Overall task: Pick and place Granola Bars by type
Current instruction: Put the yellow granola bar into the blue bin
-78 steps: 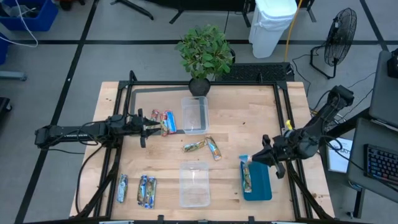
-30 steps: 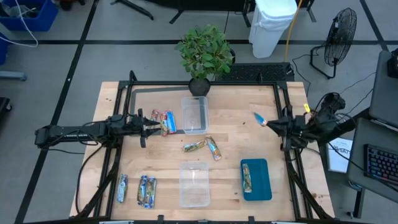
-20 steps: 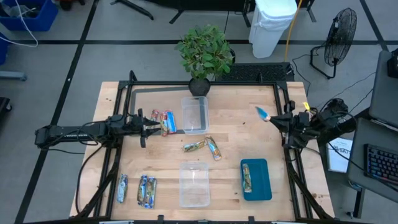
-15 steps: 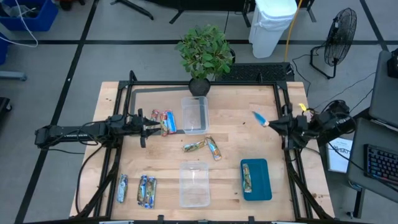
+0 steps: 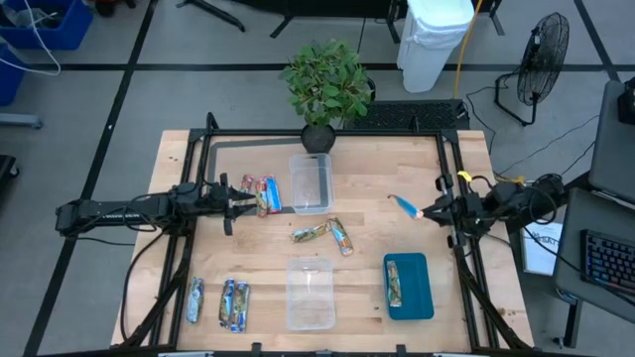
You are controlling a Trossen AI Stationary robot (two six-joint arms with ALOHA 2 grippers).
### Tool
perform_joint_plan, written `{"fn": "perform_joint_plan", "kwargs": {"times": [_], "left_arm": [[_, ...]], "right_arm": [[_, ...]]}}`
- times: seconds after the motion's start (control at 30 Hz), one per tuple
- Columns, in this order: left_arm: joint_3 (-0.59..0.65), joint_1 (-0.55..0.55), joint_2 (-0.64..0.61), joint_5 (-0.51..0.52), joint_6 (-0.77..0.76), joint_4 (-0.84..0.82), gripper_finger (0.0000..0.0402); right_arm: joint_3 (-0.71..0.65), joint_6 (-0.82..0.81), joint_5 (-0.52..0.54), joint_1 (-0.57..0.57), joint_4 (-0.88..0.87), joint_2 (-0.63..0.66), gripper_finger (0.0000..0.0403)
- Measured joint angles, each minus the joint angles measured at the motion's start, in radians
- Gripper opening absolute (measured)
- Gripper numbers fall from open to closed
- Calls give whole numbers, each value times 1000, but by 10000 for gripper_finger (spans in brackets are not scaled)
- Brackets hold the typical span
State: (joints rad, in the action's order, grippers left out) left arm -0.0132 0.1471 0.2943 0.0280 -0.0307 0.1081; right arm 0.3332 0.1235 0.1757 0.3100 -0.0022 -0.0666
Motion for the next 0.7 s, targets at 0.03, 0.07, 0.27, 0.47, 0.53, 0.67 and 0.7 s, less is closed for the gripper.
{"fn": "perform_joint_plan", "kwargs": {"times": [0.03, 0.07, 0.27, 0.47, 0.53, 0.67, 0.7], "left_arm": [[0, 0, 0, 0, 0, 0, 131], [0, 0, 0, 0, 0, 0, 131], [0, 0, 0, 0, 0, 0, 131], [0, 0, 0, 0, 0, 0, 131], [0, 0, 0, 0, 0, 0, 131], [0, 0, 0, 0, 0, 1, 131], [0, 0, 0, 0, 0, 0, 131]], "right_arm": [[0, -8, -19, -26, 2, -4, 0], [0, -18, -25, -53, 4, -9, 0], [-1, -95, -148, -232, 14, -89, 0], [0, -455, -284, -369, 24, -233, 0], [9, -603, -367, -368, 8, -269, 0], [17, -875, -362, -349, -90, -312, 0], [17, -934, -364, -342, -112, -320, 0]]}}
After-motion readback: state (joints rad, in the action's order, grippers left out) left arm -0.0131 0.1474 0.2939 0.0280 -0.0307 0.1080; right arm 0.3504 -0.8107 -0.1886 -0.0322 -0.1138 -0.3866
